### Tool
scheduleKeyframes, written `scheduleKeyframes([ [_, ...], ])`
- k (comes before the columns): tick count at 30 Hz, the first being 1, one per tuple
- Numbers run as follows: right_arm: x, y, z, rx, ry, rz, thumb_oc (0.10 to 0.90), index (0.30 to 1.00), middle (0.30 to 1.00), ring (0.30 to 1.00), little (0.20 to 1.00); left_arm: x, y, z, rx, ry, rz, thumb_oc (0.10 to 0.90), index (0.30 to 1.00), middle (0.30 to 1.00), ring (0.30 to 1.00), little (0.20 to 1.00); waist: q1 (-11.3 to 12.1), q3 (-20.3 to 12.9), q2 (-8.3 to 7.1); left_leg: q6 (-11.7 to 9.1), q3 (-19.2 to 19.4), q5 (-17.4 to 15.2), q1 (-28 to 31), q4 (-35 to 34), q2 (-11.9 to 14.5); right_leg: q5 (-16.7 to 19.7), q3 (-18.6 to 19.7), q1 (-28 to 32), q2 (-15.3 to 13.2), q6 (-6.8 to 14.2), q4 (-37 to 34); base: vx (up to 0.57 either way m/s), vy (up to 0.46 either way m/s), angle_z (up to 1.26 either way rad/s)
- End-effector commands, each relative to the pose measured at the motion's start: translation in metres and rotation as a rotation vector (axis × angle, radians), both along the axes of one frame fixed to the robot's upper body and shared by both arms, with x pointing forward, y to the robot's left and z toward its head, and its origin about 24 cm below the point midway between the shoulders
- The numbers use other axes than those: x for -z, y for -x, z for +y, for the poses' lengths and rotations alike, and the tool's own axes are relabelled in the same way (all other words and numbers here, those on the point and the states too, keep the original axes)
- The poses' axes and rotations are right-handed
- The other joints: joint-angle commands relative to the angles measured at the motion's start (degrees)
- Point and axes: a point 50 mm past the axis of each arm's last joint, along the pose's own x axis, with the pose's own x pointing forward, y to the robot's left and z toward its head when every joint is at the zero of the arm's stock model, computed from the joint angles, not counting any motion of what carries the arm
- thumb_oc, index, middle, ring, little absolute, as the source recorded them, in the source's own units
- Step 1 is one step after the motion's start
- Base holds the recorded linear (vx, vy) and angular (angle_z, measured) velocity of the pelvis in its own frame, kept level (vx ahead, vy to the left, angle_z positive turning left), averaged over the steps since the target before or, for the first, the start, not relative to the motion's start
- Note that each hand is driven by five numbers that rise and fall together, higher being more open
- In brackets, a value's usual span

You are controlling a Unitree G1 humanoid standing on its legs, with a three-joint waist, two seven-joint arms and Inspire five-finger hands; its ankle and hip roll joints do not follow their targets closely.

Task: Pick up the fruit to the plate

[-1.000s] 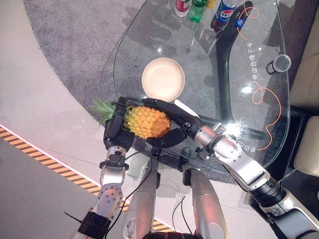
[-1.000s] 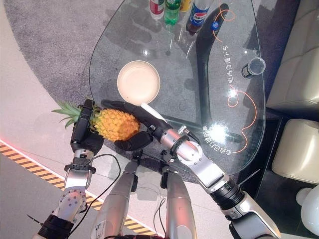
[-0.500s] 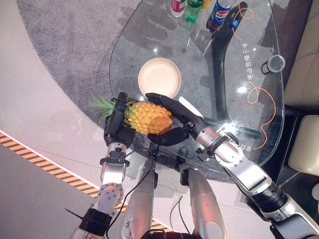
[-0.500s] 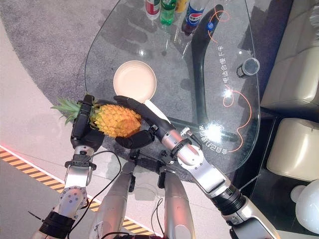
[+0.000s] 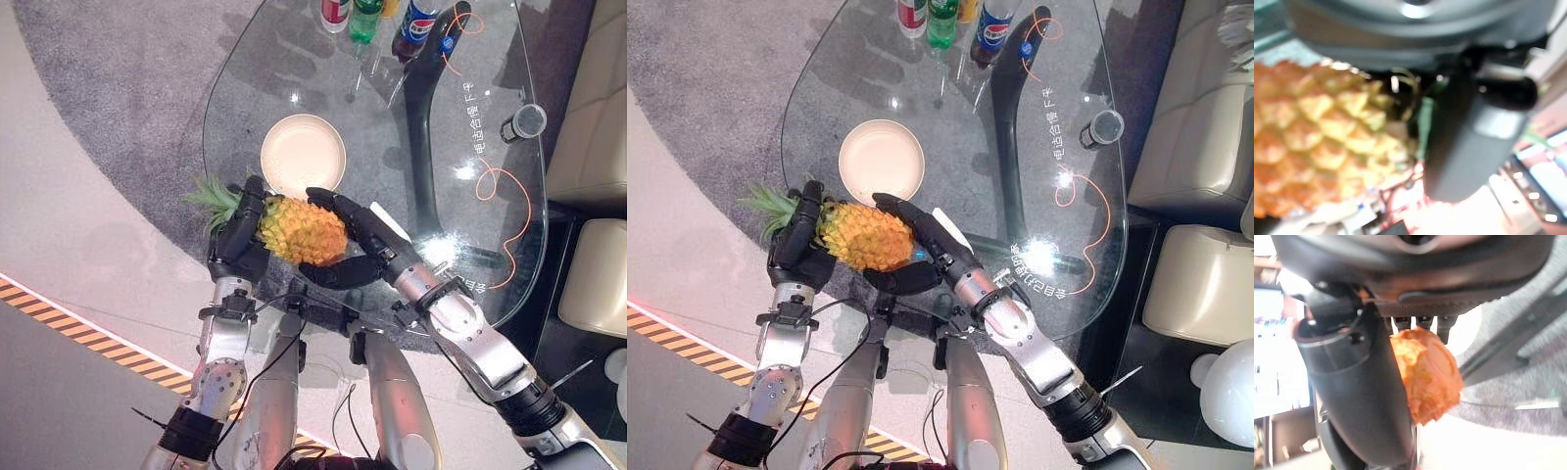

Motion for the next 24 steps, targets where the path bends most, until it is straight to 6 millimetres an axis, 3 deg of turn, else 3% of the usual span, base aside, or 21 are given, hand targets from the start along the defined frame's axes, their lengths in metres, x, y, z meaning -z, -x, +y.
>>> scheduleKeyframes([
  [1,-0.03,-0.001,-0.023,0.055,-0.121,-0.134,0.8,0.9,0.9,0.9,0.9,-0.076,0.024,0.026,-0.158,-0.029,-0.468,0.1,0.3,0.3,0.3,0.2,0.31,-1.56,-0.86,1.25,2.88,-7.09,1.02,6.98,-2.37,5.08,3.44,4.77,1.73,3.62,-8.29,0.0,0.025,-0.07],
  [12,-0.018,0.0,-0.041,0.136,-0.187,-0.095,0.8,0.9,0.9,0.9,0.9,-0.091,0.026,0.038,-0.4,-0.224,-0.543,0.1,0.3,0.3,0.3,0.2,-0.98,-1.56,-0.63,1.0,3.8,-6.84,0.81,6.74,-1.95,4.66,4.37,3.72,2.13,3.56,-7.39,0.0,0.013,-0.02],
  [24,-0.005,-0.003,-0.051,0.198,-0.169,-0.042,0.8,0.9,0.9,0.9,0.9,-0.101,0.028,0.044,-0.52,-0.321,-0.595,0.1,0.3,0.3,0.3,0.2,-1.73,-1.56,-0.27,0.77,4.43,-6.63,0.48,6.57,-1.73,4.54,4.9,3.17,2.22,3.38,-7.26,0.0,0.008,-0.04],
])
